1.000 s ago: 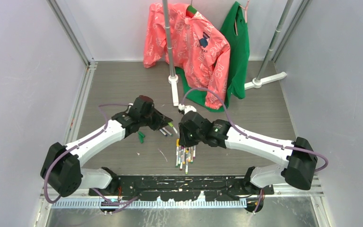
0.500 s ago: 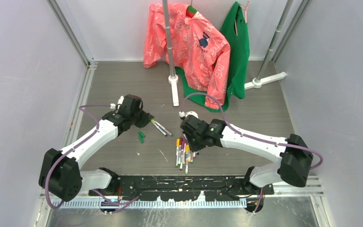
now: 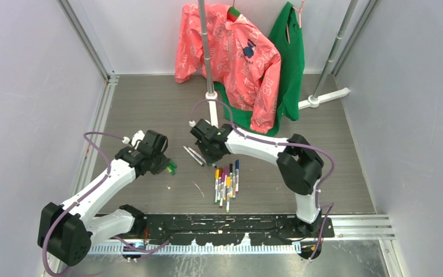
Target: Open the pen caps
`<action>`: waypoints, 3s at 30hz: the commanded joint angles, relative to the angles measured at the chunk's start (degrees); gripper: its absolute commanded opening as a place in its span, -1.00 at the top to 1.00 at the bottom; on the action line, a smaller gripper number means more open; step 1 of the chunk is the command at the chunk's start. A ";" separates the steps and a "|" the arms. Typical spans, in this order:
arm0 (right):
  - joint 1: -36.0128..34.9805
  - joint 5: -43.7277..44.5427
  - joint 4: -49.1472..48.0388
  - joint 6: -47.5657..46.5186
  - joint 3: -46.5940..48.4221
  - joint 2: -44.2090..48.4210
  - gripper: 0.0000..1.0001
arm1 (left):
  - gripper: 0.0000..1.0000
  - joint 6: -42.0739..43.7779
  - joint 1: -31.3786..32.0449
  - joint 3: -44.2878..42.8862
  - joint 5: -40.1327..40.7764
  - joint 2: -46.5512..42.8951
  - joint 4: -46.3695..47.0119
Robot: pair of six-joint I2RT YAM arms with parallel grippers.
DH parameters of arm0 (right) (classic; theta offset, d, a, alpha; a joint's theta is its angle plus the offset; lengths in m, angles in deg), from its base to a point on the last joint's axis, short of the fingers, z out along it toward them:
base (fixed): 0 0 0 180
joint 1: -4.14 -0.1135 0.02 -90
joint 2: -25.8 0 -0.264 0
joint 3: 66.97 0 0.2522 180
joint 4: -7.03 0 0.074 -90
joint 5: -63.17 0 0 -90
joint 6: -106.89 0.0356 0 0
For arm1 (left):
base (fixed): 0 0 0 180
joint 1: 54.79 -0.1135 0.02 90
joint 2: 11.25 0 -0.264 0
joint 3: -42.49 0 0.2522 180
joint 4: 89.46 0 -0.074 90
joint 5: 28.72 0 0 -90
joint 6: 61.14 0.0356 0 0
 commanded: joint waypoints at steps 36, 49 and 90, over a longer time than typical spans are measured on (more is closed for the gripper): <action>3.78 -3.21 1.37 -5.63 17.04 -15.20 0.26 | 0.17 -3.16 -0.29 0.48 5.72 4.74 -3.14; 4.45 4.24 4.22 1.94 8.97 -0.20 0.10 | 0.06 -2.52 0.22 -0.83 5.18 -0.12 -2.38; 1.90 8.32 -2.93 23.20 -26.22 18.25 0.11 | 0.05 5.35 12.26 -0.99 9.31 -0.68 4.94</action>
